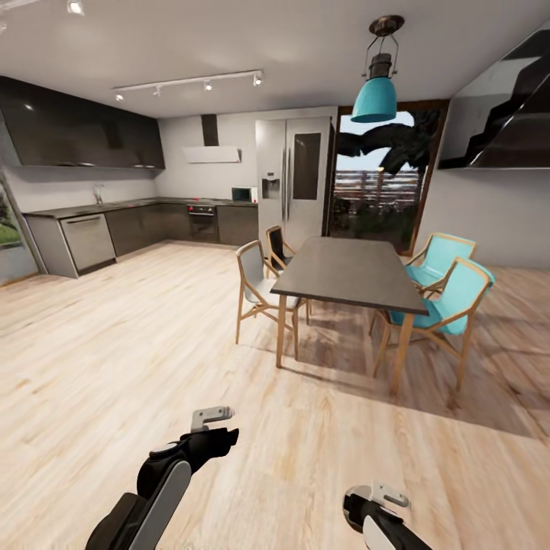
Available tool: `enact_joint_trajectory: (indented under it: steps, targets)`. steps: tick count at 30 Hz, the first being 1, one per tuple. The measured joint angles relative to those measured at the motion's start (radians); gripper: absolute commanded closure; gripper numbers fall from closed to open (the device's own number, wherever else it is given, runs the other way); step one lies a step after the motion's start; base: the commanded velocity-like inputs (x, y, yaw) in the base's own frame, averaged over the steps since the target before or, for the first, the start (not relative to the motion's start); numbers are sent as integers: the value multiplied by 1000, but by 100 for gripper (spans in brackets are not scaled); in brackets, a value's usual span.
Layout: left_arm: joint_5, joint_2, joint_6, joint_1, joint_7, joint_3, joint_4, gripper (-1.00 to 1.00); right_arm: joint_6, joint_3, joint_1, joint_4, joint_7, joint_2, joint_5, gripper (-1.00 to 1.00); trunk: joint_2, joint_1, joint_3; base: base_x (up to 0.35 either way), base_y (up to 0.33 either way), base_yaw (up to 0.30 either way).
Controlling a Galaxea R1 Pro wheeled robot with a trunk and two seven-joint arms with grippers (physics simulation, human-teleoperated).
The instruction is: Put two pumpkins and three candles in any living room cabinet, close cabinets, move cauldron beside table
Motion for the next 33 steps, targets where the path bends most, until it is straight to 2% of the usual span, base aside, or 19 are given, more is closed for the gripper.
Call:
enact_joint_trajectory:
  steps: [33]
  targets:
    - [1, 0, 0, 0, 0, 0, 2, -100, 0, 0, 0, 1, 0, 0, 0, 100, 231, -127, 103, 0, 0, 288]
